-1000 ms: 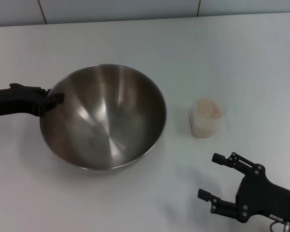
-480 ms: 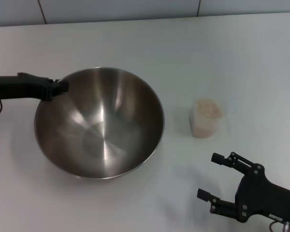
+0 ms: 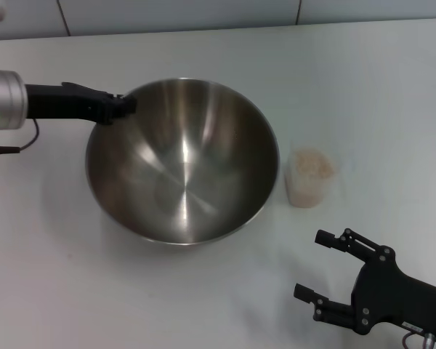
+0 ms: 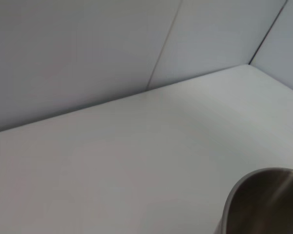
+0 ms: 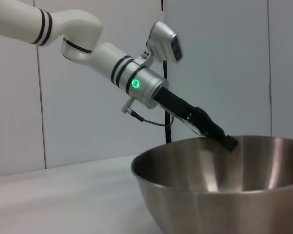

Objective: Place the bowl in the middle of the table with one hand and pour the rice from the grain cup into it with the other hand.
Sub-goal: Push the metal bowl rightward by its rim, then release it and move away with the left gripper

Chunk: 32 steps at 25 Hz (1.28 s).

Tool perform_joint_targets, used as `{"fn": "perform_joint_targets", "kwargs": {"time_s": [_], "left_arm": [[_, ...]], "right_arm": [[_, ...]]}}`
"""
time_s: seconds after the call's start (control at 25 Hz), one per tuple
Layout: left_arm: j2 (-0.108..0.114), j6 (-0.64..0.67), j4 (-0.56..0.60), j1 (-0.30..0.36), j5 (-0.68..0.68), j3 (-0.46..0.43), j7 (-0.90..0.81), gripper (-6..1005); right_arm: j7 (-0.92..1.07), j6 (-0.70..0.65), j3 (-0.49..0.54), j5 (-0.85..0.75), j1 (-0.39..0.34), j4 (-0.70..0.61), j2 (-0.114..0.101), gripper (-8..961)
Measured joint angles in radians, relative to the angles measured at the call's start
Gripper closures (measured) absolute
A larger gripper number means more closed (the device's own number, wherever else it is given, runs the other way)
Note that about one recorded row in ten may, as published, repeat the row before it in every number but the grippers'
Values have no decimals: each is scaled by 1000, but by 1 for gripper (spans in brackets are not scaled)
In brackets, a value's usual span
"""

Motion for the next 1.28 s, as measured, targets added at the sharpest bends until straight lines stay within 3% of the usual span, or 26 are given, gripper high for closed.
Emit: {"fn": "perform_joint_targets", "kwargs": {"time_s": [0.12, 0.44, 0.84, 1.12, 1.28], "left_arm": [[-1, -34, -66, -29, 3, 0, 32, 959], [-3, -78, -72, -14, 3, -1, 39, 961], [-6, -80, -72, -13, -2, 5, 56, 865], [-6, -10, 40, 16, -36, -5, 100, 798], [-6, -1, 110, 58, -79, -4, 133, 608]], "right_arm": [[0, 0, -1, 0, 0, 0, 0, 119], [0, 0, -3, 0, 1, -4, -1, 118], [0, -1, -3, 0, 1, -7, -2, 118], [-1, -1, 1, 0, 0, -8, -2, 118], [-1, -2, 2, 0, 0, -8, -2, 119]]}}
